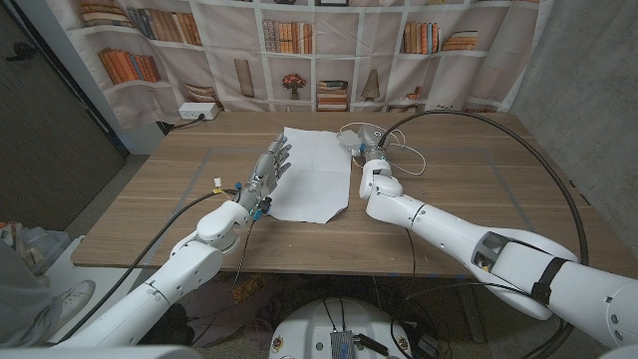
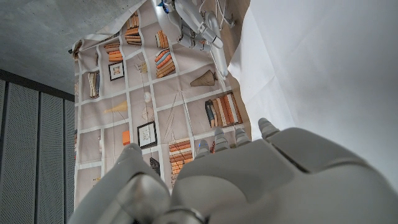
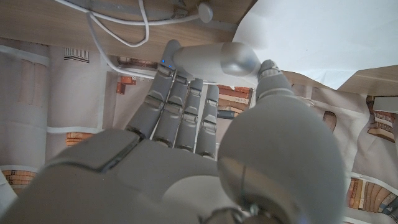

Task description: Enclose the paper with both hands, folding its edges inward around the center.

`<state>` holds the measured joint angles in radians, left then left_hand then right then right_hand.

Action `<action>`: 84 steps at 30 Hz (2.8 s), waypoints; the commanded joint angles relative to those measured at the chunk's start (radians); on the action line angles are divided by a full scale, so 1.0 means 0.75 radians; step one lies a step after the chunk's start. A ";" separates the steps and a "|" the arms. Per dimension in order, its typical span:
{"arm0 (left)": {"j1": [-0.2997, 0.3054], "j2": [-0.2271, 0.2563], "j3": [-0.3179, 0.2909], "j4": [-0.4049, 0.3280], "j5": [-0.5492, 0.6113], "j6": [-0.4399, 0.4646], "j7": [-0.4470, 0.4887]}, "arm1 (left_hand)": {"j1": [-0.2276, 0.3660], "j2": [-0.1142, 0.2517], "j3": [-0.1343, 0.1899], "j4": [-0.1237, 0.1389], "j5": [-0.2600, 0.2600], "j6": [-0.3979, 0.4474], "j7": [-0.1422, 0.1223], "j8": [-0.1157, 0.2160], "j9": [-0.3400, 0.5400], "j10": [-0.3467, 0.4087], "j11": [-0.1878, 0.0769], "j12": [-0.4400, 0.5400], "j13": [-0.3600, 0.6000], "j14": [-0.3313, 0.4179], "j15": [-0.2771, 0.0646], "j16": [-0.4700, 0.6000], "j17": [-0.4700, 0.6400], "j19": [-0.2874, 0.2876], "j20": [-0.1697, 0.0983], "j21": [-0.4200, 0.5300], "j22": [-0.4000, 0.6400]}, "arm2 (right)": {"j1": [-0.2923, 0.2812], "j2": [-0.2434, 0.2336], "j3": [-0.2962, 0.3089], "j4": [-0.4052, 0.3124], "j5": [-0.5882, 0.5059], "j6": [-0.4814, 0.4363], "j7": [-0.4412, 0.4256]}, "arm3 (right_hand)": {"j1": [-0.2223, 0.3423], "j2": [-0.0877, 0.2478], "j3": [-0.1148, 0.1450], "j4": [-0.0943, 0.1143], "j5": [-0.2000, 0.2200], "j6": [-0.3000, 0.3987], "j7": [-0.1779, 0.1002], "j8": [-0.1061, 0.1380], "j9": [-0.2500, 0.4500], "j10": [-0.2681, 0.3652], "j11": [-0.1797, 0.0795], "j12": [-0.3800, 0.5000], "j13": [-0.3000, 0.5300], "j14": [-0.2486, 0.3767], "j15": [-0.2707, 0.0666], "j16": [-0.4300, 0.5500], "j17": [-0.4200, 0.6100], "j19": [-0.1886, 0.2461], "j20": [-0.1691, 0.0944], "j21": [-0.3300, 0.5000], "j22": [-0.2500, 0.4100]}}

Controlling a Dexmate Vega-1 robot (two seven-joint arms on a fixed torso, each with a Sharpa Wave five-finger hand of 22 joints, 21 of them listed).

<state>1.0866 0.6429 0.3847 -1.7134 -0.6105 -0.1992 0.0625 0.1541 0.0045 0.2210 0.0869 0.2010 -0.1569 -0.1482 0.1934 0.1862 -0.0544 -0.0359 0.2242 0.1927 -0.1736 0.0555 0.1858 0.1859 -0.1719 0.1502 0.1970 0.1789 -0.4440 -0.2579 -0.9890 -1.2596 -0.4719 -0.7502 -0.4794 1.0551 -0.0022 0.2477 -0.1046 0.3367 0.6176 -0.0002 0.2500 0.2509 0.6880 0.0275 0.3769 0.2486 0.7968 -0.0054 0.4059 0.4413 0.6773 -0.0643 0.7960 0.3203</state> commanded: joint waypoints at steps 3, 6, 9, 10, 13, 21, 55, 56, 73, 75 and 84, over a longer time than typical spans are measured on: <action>0.062 0.024 -0.033 -0.048 -0.004 -0.015 0.035 | -0.001 -0.002 -0.006 -0.003 0.007 0.005 0.004 0.012 0.004 0.004 0.003 -0.002 0.004 -0.107 -0.010 0.010 0.004 -0.021 -0.006 0.008 0.006 | 0.044 0.072 -0.052 0.106 0.066 0.022 -0.020 | 0.203 0.194 0.185 -0.072 0.010 0.011 0.000 0.001 0.001 0.109 -0.108 0.001 0.008 0.110 -0.314 0.011 0.008 -0.005 -0.127 0.014 -0.002; 0.067 0.026 -0.036 -0.051 -0.005 -0.016 0.036 | -0.001 -0.002 -0.006 -0.003 0.007 0.006 0.004 0.012 0.004 0.005 0.004 -0.003 0.004 -0.107 -0.009 0.010 0.004 -0.021 -0.006 0.008 0.006 | 0.054 0.088 -0.055 0.128 0.078 0.023 -0.028 | 0.204 0.193 0.183 -0.072 0.011 0.012 0.000 0.001 0.001 0.110 -0.109 0.000 0.008 0.111 -0.315 0.012 0.009 -0.007 -0.127 0.017 -0.003; 0.068 0.023 -0.036 -0.051 0.001 -0.018 0.044 | -0.001 -0.002 -0.006 -0.003 0.007 0.006 0.004 0.012 0.004 0.005 0.004 -0.003 0.004 -0.106 -0.009 0.010 0.004 -0.021 -0.006 0.008 0.006 | 0.064 0.105 -0.054 0.148 0.093 0.027 -0.037 | 0.204 0.193 0.182 -0.072 0.011 0.013 0.000 0.001 0.001 0.110 -0.111 -0.001 0.009 0.111 -0.314 0.012 0.011 -0.012 -0.124 0.018 -0.004; 0.069 0.020 -0.038 -0.051 0.001 -0.022 0.047 | 0.000 -0.002 -0.007 -0.003 0.007 -0.012 -0.001 0.004 0.004 0.004 0.004 -0.003 0.004 -0.107 -0.009 0.010 0.004 -0.022 -0.006 0.007 0.006 | 0.067 0.112 -0.053 0.156 0.098 0.027 -0.042 | 0.204 0.193 0.182 -0.072 0.012 0.014 0.000 0.001 0.001 0.110 -0.111 -0.001 0.009 0.110 -0.314 0.011 0.011 -0.013 -0.123 0.019 -0.004; 0.069 0.022 -0.041 -0.051 0.000 -0.020 0.047 | 0.001 -0.001 -0.008 -0.004 0.007 -0.033 -0.005 -0.003 0.004 0.006 0.003 -0.003 0.004 -0.107 -0.009 0.009 0.004 -0.022 -0.006 0.007 0.006 | 0.075 0.129 -0.052 0.173 0.112 0.029 -0.054 | 0.205 0.194 0.182 -0.072 0.012 0.015 0.002 0.001 0.001 0.111 -0.110 -0.001 0.010 0.109 -0.314 0.011 0.012 -0.014 -0.123 0.021 -0.005; 0.069 0.026 -0.046 -0.047 -0.010 -0.020 0.035 | 0.002 0.000 -0.009 -0.004 0.007 -0.036 -0.005 -0.003 0.004 0.007 0.006 -0.003 0.004 -0.107 -0.012 0.009 0.004 -0.023 -0.008 0.007 0.006 | 0.102 0.162 -0.084 0.220 0.123 0.045 -0.070 | 0.205 0.195 0.181 -0.071 0.015 0.014 0.002 -0.001 0.002 0.112 -0.107 -0.003 0.011 0.107 -0.313 0.010 0.015 -0.018 -0.119 0.027 -0.007; 0.091 0.044 -0.056 -0.068 -0.018 -0.010 0.032 | 0.006 0.003 -0.014 -0.005 0.007 -0.033 -0.006 0.003 0.004 0.008 0.003 -0.005 0.004 -0.108 -0.009 0.009 0.004 -0.024 -0.008 0.007 0.006 | 0.141 0.198 -0.136 0.362 0.192 0.112 -0.051 | 0.205 0.197 0.174 -0.068 0.023 0.015 0.000 -0.007 0.002 0.106 -0.110 -0.014 0.017 0.096 -0.313 0.000 0.027 -0.052 -0.104 0.047 -0.024; 0.091 0.044 -0.056 -0.068 -0.018 -0.010 0.032 | 0.006 0.003 -0.014 -0.005 0.007 -0.033 -0.006 0.003 0.004 0.007 0.003 -0.005 0.004 -0.108 -0.009 0.009 0.004 -0.023 -0.008 0.007 0.006 | 0.141 0.198 -0.136 0.361 0.192 0.111 -0.050 | 0.205 0.197 0.174 -0.068 0.024 0.014 0.002 -0.008 0.002 0.105 -0.109 -0.015 0.017 0.095 -0.313 -0.001 0.027 -0.053 -0.103 0.048 -0.025; 0.105 0.042 -0.054 -0.079 -0.012 -0.019 0.039 | 0.006 0.005 -0.017 -0.005 0.008 -0.031 -0.006 0.005 0.004 0.006 0.010 -0.007 0.004 -0.110 -0.010 0.008 0.004 -0.019 0.004 0.008 0.006 | 0.127 0.101 -0.172 0.225 0.159 0.102 0.076 | 0.015 0.119 0.127 -0.002 0.042 -0.096 -0.052 -0.054 -0.007 -0.069 -0.105 -0.120 -0.003 -0.091 -0.227 -0.194 -0.090 -0.199 0.021 0.041 -0.126; 0.111 0.040 -0.055 -0.082 -0.012 -0.022 0.043 | 0.007 0.005 -0.017 -0.005 0.008 -0.031 -0.007 0.005 0.004 0.007 0.009 -0.006 0.004 -0.110 -0.010 0.008 0.004 -0.020 0.002 0.008 0.006 | 0.122 0.088 -0.167 0.202 0.160 0.103 0.089 | -0.024 0.105 0.118 0.006 0.039 -0.114 -0.040 -0.058 -0.009 -0.102 -0.080 -0.142 -0.014 -0.135 -0.195 -0.228 -0.112 -0.216 0.036 0.037 -0.144; 0.111 0.036 -0.048 -0.083 -0.002 -0.030 0.042 | 0.007 0.006 -0.019 -0.005 0.008 -0.024 -0.006 0.007 0.004 0.009 0.007 -0.006 0.004 -0.108 -0.010 0.009 0.004 -0.021 -0.002 0.008 0.006 | 0.088 0.027 -0.130 0.080 0.158 0.088 0.116 | -0.125 0.057 0.086 0.017 0.002 -0.198 0.045 -0.075 -0.021 -0.189 -0.008 -0.201 -0.049 -0.265 -0.078 -0.289 -0.178 -0.272 0.077 -0.003 -0.188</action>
<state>1.1659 0.6746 0.3441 -1.7727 -0.6208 -0.2110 0.0916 0.1541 0.0045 0.2084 0.0828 0.2010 -0.1682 -0.1514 0.1934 0.1864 -0.0506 -0.0321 0.2242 0.1927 -0.1736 0.0555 0.1858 0.1863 -0.1719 0.1502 0.1970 0.1789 -0.3538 -0.1868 -1.1095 -1.1042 -0.3481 -0.6705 -0.4267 0.9951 0.0579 0.3113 -0.0830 0.3491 0.4821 0.0173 0.1987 0.2368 0.5589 0.0107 0.2340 0.2154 0.6144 -0.0605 0.1924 0.3152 0.4792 -0.0121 0.7988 0.1818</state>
